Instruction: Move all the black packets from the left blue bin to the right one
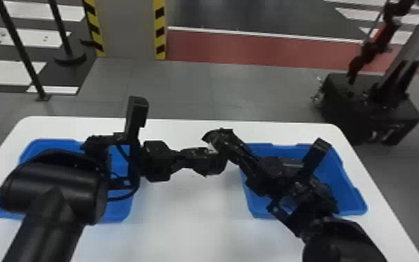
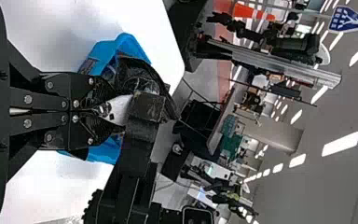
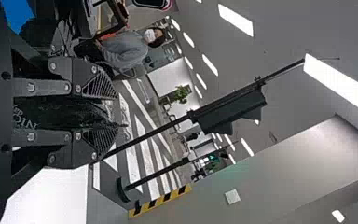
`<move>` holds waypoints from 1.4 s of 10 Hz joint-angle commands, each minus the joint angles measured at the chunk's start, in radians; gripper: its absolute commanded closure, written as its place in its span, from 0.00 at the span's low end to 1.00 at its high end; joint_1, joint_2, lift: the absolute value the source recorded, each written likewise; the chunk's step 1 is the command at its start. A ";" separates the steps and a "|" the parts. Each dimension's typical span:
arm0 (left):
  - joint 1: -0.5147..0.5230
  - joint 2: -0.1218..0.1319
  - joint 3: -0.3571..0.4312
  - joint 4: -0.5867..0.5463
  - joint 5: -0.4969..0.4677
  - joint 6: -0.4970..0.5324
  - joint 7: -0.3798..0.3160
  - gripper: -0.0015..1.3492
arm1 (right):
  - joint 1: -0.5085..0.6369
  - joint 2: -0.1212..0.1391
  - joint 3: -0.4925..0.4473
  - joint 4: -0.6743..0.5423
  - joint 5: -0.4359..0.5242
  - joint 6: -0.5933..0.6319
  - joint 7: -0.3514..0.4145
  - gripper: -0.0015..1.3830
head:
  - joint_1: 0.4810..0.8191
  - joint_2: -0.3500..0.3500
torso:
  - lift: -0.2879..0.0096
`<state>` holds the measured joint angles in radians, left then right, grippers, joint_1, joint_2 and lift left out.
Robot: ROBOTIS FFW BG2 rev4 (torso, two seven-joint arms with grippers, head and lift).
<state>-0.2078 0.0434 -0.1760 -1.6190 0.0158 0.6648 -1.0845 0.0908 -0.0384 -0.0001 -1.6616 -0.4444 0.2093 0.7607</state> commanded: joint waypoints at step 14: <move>0.502 0.003 0.475 -0.419 0.151 -0.174 0.043 0.14 | 0.103 -0.150 -0.287 0.055 0.107 -0.170 -0.228 0.00 | 0.63 0.23 | 0.60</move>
<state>0.2724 0.0484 0.2790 -2.0095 0.1646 0.5069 -1.0414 0.1511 -0.1952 -0.2772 -1.5397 -0.3687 0.0536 0.5391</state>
